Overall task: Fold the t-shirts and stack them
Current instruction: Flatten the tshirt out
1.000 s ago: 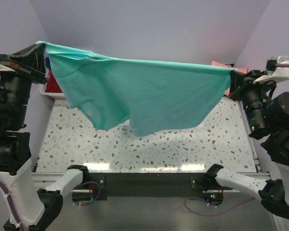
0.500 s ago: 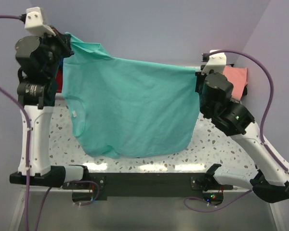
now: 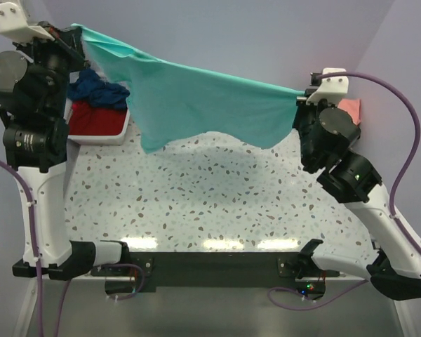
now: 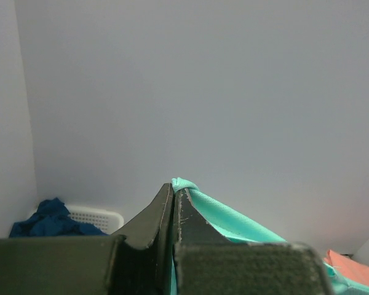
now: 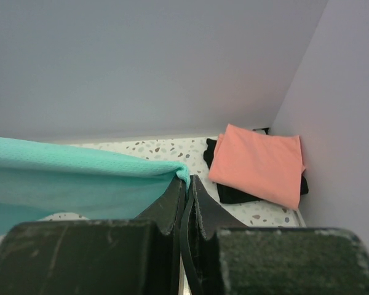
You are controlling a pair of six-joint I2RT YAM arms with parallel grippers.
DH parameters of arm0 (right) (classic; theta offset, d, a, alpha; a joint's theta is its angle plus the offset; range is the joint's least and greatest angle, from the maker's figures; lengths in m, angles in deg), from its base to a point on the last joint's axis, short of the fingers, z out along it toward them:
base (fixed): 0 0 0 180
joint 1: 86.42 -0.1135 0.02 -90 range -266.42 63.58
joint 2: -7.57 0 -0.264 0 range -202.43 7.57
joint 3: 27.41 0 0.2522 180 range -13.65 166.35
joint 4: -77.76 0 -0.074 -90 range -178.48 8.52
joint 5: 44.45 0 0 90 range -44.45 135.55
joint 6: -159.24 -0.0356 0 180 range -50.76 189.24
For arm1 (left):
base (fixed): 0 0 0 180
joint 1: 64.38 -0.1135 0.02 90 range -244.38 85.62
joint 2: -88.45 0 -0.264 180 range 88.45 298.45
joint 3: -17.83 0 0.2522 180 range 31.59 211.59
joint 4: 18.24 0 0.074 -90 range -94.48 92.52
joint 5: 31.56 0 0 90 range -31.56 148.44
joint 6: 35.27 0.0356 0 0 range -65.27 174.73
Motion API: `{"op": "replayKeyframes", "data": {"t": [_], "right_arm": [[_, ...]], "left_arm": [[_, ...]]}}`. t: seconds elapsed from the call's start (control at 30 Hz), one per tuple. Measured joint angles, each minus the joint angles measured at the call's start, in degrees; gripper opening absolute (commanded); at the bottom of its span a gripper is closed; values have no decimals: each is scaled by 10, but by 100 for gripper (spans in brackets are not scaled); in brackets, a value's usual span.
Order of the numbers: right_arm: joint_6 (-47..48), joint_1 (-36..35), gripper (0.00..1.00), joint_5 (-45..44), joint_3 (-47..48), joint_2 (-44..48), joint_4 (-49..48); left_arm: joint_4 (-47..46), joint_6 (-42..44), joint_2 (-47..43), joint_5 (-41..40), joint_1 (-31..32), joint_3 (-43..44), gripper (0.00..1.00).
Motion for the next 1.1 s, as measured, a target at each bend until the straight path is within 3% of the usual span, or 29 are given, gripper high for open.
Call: {"op": "replayKeyframes", "data": {"t": [0.23, 0.43, 0.57, 0.93, 1.1], "right_arm": [[0, 0, 0, 36, 15, 47, 6], [-12, 0, 0, 75, 12, 76, 49], [-22, 0, 0, 95, 9, 94, 77], [-7, 0, 0, 102, 42, 119, 61], [8, 0, 0, 43, -34, 109, -2]], "left_arm": [[0, 0, -45, 13, 0, -8, 0], [10, 2, -113, 16, 0, -88, 0], [26, 7, -136, 14, 0, -92, 0], [20, 10, -124, 37, 1, -29, 0], [-37, -4, -90, 49, 1, -92, 0]]}}
